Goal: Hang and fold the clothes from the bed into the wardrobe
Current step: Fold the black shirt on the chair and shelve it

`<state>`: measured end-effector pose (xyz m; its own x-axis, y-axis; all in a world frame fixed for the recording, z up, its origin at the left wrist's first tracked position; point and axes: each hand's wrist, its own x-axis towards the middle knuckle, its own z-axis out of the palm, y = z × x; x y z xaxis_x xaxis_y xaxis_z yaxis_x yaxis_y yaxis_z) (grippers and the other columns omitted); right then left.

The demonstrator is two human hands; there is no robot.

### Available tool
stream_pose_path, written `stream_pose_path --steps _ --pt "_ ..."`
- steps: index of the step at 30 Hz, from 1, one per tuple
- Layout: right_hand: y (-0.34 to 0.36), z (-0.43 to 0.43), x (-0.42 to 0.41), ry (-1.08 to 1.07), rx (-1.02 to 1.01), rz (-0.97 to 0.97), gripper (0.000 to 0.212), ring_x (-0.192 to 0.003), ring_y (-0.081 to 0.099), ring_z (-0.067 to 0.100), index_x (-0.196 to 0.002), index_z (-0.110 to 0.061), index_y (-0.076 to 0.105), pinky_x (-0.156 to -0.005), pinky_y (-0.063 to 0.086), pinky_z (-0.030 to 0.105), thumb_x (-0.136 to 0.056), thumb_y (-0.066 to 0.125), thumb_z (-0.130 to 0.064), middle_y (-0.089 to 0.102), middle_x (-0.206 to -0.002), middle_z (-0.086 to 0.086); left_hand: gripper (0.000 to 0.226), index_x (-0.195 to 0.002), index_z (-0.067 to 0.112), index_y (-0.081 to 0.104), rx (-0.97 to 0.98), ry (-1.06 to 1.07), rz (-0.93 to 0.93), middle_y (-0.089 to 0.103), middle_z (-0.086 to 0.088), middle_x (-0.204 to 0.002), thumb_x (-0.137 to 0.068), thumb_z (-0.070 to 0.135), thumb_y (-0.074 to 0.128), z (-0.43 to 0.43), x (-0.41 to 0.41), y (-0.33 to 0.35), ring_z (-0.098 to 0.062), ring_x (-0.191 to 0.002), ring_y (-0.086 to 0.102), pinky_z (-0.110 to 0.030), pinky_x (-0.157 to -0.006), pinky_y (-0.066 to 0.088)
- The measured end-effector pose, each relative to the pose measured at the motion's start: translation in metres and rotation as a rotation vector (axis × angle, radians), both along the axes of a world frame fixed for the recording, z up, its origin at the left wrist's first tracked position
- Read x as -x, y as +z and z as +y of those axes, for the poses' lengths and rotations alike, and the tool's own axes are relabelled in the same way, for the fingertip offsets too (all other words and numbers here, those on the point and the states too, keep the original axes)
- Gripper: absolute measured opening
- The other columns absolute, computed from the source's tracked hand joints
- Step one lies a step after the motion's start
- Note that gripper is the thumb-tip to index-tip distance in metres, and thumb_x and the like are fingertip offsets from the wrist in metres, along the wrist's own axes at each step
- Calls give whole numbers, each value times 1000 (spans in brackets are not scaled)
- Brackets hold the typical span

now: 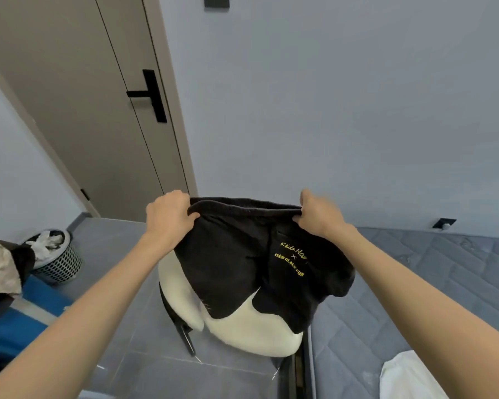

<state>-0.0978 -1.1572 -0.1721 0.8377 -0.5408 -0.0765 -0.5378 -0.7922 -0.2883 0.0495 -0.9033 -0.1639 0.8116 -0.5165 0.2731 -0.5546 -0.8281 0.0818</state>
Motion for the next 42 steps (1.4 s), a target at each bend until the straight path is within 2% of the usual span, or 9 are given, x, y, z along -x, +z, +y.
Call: stream_pose_path --steps 5,8,15,19,22,26,31,36,42 --pt "-2 -1 14 48 14 88 35 -90 55 34 -106 -11 39 -68 39 35 -88 66 -24 61 -99 15 22 -102 13 40 9 -94 22 48 1 -75 -93 22 57 -14 2 -7 -21 -63 46 -33 -54 35" --pt "3 -8 23 112 -166 134 38 -96 56 29 -119 -14 51 -75 40 32 -90 64 -35 55 -92 3 48 -134 18 29 -113 -171 63 56 0 -83 -93 17 55 -25 -1 -5 -23 -71 54 -31 -54 34" --pt "13 -11 30 128 -282 -3 22 -89 61 26 -91 -12 66 -78 46 33 -92 62 -33 67 -91 8 21 -90 17 43 -396 -216 287 57 -6 -98 -80 10 59 -46 13 -1 -23 -84 51 -32 -67 38" --pt "28 -5 28 151 -242 -109 18 -93 63 25 -97 -10 71 -82 50 35 -91 64 -26 71 -96 8 54 -117 20 45 -83 -386 735 61 -2 -106 -76 36 75 -63 41 -17 -22 -96 59 -35 -81 48" --pt "33 3 31 165 -196 -140 17 -93 64 24 -100 -13 72 -82 50 34 -89 64 -21 72 -99 8 57 -126 30 49 58 -461 767 65 3 -108 -78 54 69 -86 73 -29 -20 -101 61 -34 -84 49" --pt "30 3 49 128 -75 -82 25 -96 62 27 -104 -20 69 -80 52 35 -83 61 -9 70 -101 7 19 -99 23 58 76 -434 647 66 -4 -102 -94 38 49 -108 82 -29 -29 -100 59 -37 -80 47" --pt "13 -1 83 25 42 60 45 -106 59 32 -116 -23 62 -80 51 37 -78 53 -2 66 -113 6 18 -103 13 58 55 -325 725 63 -11 -108 -92 21 45 -109 79 -17 -30 -100 57 -32 -72 47" --pt "-2 10 105 39 313 -60 25 -104 56 34 -114 -22 59 -86 43 40 -91 51 -25 65 -108 5 15 -104 6 53 333 -122 1053 57 -11 -91 -93 14 45 -95 91 -8 -26 -78 60 -28 -50 51" --pt "0 26 110 54 35 -270 23 -99 60 31 -119 -29 56 -78 49 42 -97 48 -33 67 -108 2 24 -114 4 48 709 91 1525 63 -14 -95 -104 21 35 -75 112 9 -29 -93 65 -41 -67 57"
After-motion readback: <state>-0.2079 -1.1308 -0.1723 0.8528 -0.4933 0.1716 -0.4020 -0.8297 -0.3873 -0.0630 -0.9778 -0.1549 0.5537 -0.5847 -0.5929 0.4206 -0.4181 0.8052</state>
